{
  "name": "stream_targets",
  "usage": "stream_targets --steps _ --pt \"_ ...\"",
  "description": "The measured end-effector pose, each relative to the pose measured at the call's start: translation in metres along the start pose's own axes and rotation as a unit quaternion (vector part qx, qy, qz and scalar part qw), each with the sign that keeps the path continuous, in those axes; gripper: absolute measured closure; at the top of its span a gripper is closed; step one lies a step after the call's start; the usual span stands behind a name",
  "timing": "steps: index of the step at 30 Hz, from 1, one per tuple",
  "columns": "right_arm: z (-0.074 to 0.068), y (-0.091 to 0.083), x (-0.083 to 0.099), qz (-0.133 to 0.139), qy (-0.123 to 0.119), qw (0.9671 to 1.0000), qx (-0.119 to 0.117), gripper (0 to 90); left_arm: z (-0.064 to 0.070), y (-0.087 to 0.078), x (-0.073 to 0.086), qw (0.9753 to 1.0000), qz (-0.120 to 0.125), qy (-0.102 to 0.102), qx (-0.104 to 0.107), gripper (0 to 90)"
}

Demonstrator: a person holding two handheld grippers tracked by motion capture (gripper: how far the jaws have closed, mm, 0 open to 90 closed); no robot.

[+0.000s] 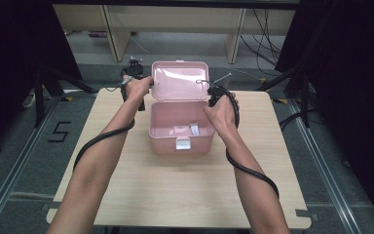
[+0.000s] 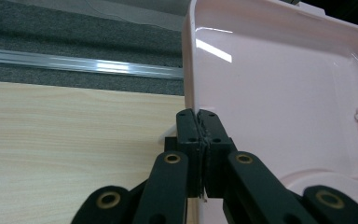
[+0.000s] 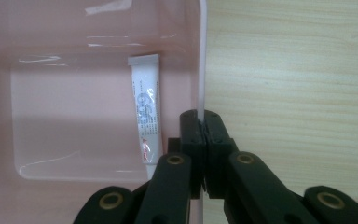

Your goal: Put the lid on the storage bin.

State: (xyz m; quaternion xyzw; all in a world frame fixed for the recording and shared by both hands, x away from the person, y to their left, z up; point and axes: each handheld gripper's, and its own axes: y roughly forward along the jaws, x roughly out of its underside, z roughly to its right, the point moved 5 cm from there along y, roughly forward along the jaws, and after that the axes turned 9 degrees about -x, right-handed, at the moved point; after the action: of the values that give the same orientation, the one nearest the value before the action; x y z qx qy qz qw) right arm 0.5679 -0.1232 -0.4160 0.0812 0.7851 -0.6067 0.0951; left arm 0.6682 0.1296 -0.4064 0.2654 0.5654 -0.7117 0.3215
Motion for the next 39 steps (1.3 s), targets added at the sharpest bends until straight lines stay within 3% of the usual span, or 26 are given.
stream_targets --steps 2,3,4,6,9,10,16,18,19,20,21,23,29,39 --pt "-0.001 0.0 0.0 0.0 -0.002 1.0 -0.001 89.9 0.0 -0.002 0.0 1.0 0.004 -0.002 0.0 88.1" --pt "0.001 0.0 0.001 -0.005 -0.014 0.9999 0.003 89.8 0.0 -0.003 0.001 1.0 0.004 -0.002 -0.001 88.0" --pt "-0.001 0.0 0.0 0.002 -0.002 1.0 0.004 89.8 0.001 -0.004 0.001 1.0 0.005 0.0 -0.001 88.0" --pt "0.001 0.0 0.001 -0.002 -0.022 0.9997 0.01 89.9 0.002 -0.007 0.001 1.0 0.009 0.003 -0.001 88.1" --pt "-0.002 0.0 0.0 0.004 0.006 0.9999 0.008 89.9 0.002 -0.01 0.001 0.9999 0.015 0.009 0.002 88.1" --pt "0.0 -0.001 0.001 -0.003 -0.01 0.9999 0.01 89.9 0.002 -0.011 0.001 0.9998 0.018 0.009 0.002 88.1" --pt "-0.002 0.0 0.001 -0.001 -0.001 0.9999 0.01 89.9 0.001 -0.019 0.003 0.9994 0.031 0.014 0.006 88.1" --pt "-0.002 0.0 0.001 0.0 -0.004 0.9999 0.011 89.9 0.0 -0.022 0.004 0.9993 0.034 0.016 0.008 88.0" --pt "0.001 0.0 0.001 0.004 -0.022 0.9997 0.012 89.9 0.0 -0.024 0.004 0.9992 0.035 0.018 0.007 88.1" --pt "-0.005 0.001 0.001 0.012 0.009 0.9999 0.005 89.9 0.0 -0.025 0.004 0.999 0.04 0.019 0.008 88.1" --pt "-0.005 0.0 0.002 0.005 0.012 0.9999 0.009 89.8 0.0 -0.027 0.005 0.999 0.038 0.023 0.007 88.0" --pt "-0.002 0.0 0.002 0.005 -0.003 0.9999 0.013 89.9 0.001 -0.03 0.005 0.9985 0.047 0.027 0.008 88.0" --pt "-0.001 0.0 0.002 0.005 -0.01 0.9998 0.013 89.8 0.002 -0.039 0.008 0.9973 0.063 0.037 0.015 88.0" --pt "-0.002 0.0 0.002 0.008 -0.007 0.9998 0.015 89.9 0.005 -0.053 0.014 0.9941 0.09 0.06 0.013 87.9"
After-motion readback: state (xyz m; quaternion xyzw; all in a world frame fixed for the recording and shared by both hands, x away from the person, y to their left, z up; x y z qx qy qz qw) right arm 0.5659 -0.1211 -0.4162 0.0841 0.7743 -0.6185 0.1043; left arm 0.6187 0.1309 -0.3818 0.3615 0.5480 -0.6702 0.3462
